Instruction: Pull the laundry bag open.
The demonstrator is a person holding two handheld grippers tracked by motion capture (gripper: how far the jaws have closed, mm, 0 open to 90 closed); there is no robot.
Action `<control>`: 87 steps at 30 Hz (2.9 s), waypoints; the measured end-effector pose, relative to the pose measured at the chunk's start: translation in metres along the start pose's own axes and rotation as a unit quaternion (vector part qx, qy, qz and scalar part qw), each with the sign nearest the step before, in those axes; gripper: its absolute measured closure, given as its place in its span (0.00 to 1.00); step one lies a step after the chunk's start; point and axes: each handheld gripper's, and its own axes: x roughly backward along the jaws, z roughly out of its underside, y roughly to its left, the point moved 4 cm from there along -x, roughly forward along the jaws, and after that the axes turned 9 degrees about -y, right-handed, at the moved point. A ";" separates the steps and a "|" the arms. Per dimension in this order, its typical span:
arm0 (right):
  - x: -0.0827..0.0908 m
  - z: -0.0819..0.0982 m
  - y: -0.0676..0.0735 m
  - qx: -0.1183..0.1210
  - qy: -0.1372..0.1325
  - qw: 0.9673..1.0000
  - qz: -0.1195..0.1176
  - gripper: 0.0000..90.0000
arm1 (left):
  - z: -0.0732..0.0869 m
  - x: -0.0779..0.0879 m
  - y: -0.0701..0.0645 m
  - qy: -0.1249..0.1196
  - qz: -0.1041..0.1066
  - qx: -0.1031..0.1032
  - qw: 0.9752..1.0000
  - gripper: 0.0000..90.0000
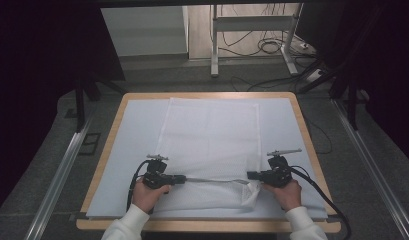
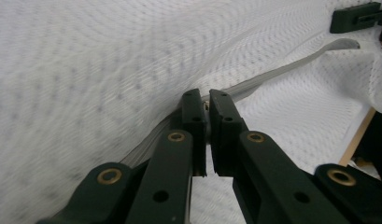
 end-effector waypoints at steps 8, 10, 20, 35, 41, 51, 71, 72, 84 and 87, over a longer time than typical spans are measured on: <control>0.000 0.000 0.000 0.001 0.001 1.000 0.000 0.98 | 0.001 0.009 0.007 -0.006 -0.003 0.004 1.000 0.96; 0.000 0.000 0.000 0.001 0.001 1.000 -0.001 0.98 | 0.001 0.011 0.008 -0.007 -0.005 0.008 1.000 0.96; 0.000 0.000 0.000 0.001 0.001 1.000 -0.001 0.98 | 0.003 0.020 0.014 -0.013 -0.009 0.009 1.000 0.96; 0.000 0.000 0.000 0.002 0.003 1.000 0.000 0.98 | 0.005 0.037 0.027 -0.021 -0.023 0.013 0.999 0.96; -0.001 0.001 -0.001 0.002 0.003 1.000 0.001 0.98 | 0.006 0.045 0.033 -0.032 -0.024 0.019 0.999 0.96; -0.001 0.000 -0.001 0.004 0.002 1.000 0.002 0.98 | 0.010 0.056 0.043 -0.040 -0.032 0.026 0.998 0.96; 0.000 0.000 -0.002 0.005 0.000 1.000 0.002 0.98 | 0.019 0.076 0.056 -0.052 -0.039 0.039 0.997 0.96; 0.000 0.000 -0.003 0.005 0.002 1.000 0.002 0.98 | 0.020 0.077 0.057 -0.053 -0.039 0.042 0.997 0.96; 0.001 0.000 -0.004 0.003 0.002 1.000 0.003 0.98 | 0.029 0.086 0.066 -0.054 -0.046 0.048 0.996 0.96; 0.001 0.000 -0.005 0.004 0.004 1.000 0.002 0.98 | 0.030 0.087 0.068 -0.052 -0.051 0.048 0.996 0.96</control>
